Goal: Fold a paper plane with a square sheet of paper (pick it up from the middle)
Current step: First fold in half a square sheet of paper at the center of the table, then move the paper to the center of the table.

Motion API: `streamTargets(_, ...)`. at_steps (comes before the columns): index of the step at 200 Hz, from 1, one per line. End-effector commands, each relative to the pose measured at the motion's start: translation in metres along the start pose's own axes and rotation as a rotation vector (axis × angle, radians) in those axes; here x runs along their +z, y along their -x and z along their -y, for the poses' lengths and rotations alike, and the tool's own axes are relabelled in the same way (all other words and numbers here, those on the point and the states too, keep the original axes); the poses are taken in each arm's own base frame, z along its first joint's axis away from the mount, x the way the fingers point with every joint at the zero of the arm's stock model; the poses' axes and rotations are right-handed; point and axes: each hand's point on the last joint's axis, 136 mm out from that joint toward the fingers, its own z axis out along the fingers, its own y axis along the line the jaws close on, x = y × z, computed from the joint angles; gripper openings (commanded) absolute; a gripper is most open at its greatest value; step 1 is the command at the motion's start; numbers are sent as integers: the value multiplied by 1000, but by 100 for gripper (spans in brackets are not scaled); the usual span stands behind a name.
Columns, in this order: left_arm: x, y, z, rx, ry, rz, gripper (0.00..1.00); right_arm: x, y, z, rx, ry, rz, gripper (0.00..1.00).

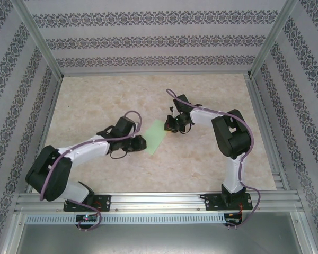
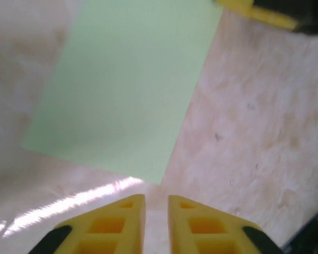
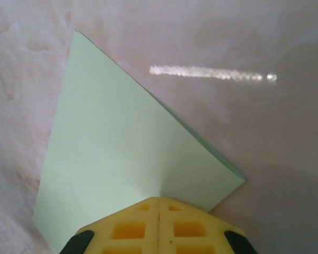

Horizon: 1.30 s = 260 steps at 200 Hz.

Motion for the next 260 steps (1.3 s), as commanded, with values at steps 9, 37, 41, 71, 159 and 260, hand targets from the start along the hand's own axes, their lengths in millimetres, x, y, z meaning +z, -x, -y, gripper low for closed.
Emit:
streamTargets(9, -26, 25, -46, -135, 133, 90, 36, -27, 12, -51, -155, 1, 104, 10)
streamTargets(37, -41, 46, -71, -254, 133, 188, 48, -11, -4, -70, -185, -39, 92, 24)
streamTargets(41, -43, 47, -74, -264, 138, 194, 49, -8, -7, -72, -186, -49, 86, 25)
streamTargets(71, -48, 51, -90, -305, 168, 205, 58, 14, -21, -87, -199, -68, 54, 29)
streamTargets(159, -47, 48, -103, -334, 185, 218, 67, 59, -78, -90, -320, -120, -158, 27)
streamTargets(260, -34, 43, -82, -322, 80, 163, 74, 0, -75, -86, -360, -115, -42, 32)
